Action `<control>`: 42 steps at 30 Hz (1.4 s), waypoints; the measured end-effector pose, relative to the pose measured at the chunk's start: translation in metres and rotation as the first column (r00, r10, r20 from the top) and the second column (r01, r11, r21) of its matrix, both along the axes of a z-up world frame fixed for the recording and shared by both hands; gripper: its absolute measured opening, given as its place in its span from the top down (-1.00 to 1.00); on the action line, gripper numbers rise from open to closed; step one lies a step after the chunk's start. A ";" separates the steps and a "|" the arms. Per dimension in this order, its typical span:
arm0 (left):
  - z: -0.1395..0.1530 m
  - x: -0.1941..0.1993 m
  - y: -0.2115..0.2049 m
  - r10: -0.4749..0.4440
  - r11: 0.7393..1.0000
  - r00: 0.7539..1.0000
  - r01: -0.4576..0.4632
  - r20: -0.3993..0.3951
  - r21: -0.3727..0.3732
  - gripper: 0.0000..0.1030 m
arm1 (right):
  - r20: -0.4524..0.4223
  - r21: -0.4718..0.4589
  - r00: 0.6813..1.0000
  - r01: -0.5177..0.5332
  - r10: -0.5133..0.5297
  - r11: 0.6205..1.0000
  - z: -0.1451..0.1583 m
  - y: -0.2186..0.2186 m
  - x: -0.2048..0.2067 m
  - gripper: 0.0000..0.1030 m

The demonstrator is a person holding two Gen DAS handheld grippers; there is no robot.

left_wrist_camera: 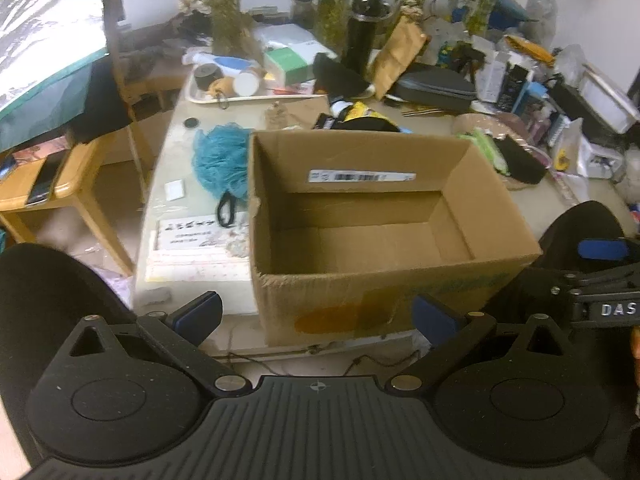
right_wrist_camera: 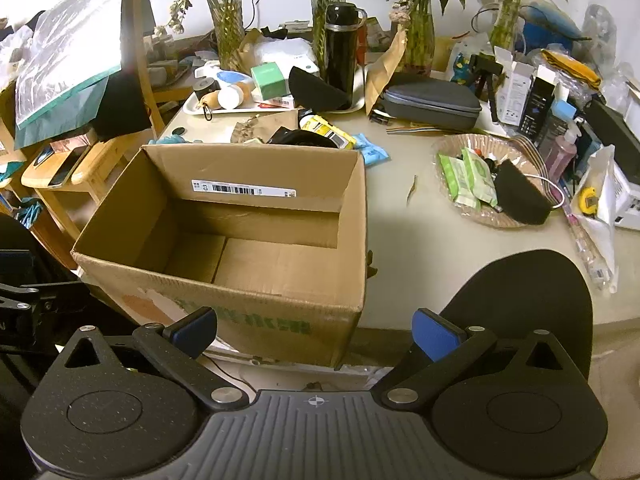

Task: Organize soft objects
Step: 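Move both tools past the cardboard box toward the blue mesh sponge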

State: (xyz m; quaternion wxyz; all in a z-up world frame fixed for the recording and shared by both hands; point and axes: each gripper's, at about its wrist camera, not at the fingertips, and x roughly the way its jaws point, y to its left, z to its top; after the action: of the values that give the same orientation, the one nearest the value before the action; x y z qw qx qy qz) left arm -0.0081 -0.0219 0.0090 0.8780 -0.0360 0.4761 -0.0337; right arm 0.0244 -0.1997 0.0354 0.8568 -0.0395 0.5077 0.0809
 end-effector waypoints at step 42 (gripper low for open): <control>0.019 0.054 0.041 -0.084 0.996 0.993 0.085 0.086 -0.019 -1.00 | 0.026 -0.064 0.998 -0.048 0.049 0.997 0.002 -0.018 0.071 -1.00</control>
State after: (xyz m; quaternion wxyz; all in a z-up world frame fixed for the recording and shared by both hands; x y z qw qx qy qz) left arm 0.0455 0.0195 0.0285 0.8948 -0.0244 0.4390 -0.0778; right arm 0.0951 -0.2180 0.0378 0.8597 -0.0803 0.4972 0.0848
